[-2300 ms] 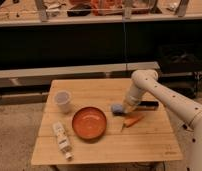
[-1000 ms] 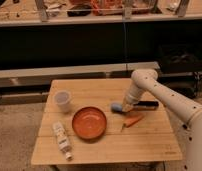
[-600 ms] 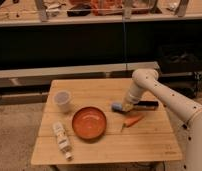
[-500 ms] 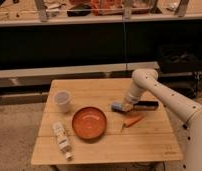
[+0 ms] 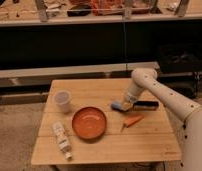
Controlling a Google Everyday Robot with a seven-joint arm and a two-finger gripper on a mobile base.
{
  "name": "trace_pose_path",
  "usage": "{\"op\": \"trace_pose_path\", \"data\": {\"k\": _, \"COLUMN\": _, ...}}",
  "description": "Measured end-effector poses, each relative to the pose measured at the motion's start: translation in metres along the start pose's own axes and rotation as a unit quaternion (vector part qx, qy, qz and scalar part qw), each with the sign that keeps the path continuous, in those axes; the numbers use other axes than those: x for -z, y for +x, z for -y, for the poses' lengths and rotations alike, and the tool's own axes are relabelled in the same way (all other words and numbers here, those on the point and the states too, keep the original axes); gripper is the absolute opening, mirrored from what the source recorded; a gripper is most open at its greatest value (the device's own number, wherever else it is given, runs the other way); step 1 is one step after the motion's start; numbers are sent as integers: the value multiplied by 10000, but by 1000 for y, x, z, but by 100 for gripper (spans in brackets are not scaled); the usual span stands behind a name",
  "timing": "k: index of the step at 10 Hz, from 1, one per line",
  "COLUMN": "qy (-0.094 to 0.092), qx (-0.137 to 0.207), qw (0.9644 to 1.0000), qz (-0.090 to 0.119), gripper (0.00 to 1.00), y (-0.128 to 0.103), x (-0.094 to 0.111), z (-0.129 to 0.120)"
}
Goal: Wipe the white sponge on the table
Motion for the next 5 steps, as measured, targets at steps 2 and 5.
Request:
{"op": "trace_pose_path", "data": {"k": 2, "qy": 5, "qx": -187, "qw": 9998, "qz": 35, "gripper": 0, "y": -1, "x": -1, "z": 5}}
{"op": "trace_pose_path", "data": {"k": 5, "qy": -14, "qx": -417, "qw": 9991, "qz": 67, "gripper": 0, "y": -5, "x": -4, "z": 10}}
